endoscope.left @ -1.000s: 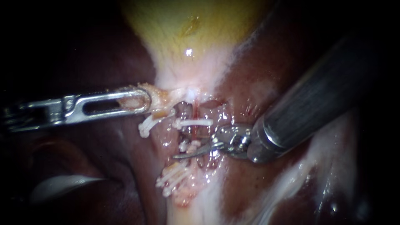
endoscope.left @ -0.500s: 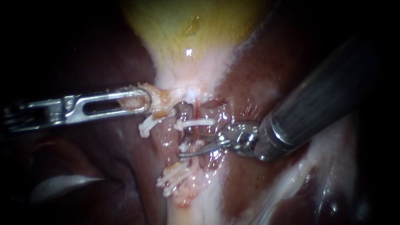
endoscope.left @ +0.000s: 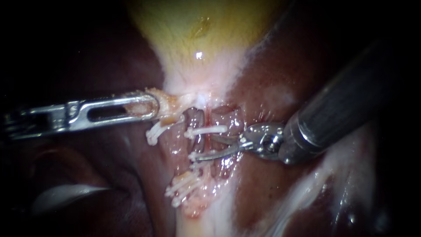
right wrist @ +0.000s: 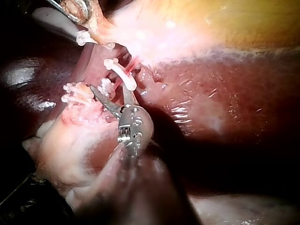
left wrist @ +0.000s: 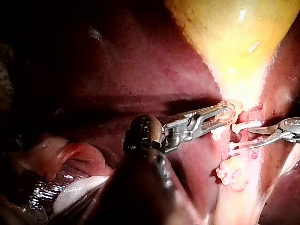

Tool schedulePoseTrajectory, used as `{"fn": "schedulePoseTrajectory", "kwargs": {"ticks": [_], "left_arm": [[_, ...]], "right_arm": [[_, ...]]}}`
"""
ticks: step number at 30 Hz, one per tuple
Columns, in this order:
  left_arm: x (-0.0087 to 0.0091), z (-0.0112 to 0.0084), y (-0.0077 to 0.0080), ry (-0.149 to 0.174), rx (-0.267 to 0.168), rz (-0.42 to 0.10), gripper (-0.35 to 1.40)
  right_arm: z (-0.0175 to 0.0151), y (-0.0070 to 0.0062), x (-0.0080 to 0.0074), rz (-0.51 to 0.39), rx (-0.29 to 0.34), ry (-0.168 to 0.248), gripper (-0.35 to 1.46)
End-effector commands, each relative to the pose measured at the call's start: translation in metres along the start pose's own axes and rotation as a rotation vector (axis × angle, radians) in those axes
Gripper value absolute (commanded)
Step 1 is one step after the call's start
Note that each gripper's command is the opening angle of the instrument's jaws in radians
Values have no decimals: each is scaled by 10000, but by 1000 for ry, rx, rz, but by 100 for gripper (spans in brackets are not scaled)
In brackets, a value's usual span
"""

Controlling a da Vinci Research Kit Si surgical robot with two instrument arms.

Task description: Go to the cutting position right tube

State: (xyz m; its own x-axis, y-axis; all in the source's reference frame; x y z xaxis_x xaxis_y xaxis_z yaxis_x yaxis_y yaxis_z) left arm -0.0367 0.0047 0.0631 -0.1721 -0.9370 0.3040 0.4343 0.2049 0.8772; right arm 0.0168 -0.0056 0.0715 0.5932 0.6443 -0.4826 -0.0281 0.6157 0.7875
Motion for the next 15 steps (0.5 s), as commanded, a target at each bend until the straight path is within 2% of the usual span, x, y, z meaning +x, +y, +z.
{"fn": "schedulePoseTrajectory", "kwargs": {"ticks": [1, 15], "left_arm": [[0, 0, 0, 0, -1, 0, -35], [2, 3, 0, 5, -2, 1, -35]], "right_arm": [[0, 0, 0, -1, 1, 3, 142], [13, 5, 3, -8, 21, 22, 142]]}}
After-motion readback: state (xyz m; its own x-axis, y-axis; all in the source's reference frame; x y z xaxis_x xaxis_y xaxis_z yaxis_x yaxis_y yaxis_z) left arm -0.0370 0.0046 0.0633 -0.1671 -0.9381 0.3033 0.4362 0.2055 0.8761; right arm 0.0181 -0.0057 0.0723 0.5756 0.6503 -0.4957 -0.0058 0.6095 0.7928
